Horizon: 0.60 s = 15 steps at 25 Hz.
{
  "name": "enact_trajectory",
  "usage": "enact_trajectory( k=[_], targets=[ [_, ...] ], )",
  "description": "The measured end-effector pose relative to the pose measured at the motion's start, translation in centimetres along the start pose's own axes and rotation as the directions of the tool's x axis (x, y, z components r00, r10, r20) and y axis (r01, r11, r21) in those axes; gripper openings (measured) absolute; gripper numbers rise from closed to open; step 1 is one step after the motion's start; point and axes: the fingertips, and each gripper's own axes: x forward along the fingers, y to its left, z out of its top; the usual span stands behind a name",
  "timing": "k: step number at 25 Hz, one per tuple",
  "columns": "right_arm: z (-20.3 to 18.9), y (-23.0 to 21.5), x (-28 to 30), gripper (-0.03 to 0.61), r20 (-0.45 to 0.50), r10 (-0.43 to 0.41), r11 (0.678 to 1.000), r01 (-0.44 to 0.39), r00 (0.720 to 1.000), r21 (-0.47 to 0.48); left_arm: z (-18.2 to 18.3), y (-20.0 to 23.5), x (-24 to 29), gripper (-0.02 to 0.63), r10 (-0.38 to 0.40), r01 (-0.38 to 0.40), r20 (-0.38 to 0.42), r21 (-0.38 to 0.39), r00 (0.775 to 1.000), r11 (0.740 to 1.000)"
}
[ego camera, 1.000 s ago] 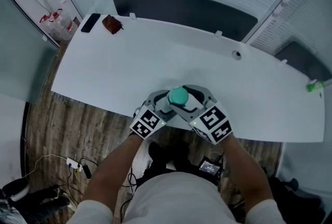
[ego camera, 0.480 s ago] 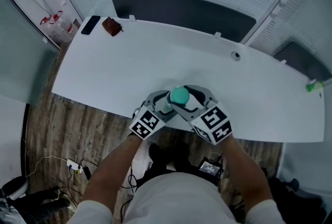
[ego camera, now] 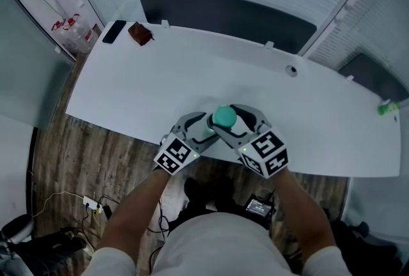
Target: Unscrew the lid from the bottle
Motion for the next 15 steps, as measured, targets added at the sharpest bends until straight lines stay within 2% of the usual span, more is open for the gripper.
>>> enact_trajectory(
  k=[6, 15],
  targets=[
    [0.4, -0.4, -0.4, 0.295, 0.022, -0.010, 1.000, 0.010, 1.000, 0.026, 1.5, 0.2, -1.9, 0.314, 0.016, -0.014, 0.061, -0.029, 0.998, 0.999],
    [0.5, -0.7, -1.3, 0.295, 0.038, -0.024, 0.999, 0.022, 0.999, 0.039, 3.9, -0.3, -4.2, 0.309, 0.036, -0.014, 0.164, -0.136, 0.986, 0.991]
  ],
)
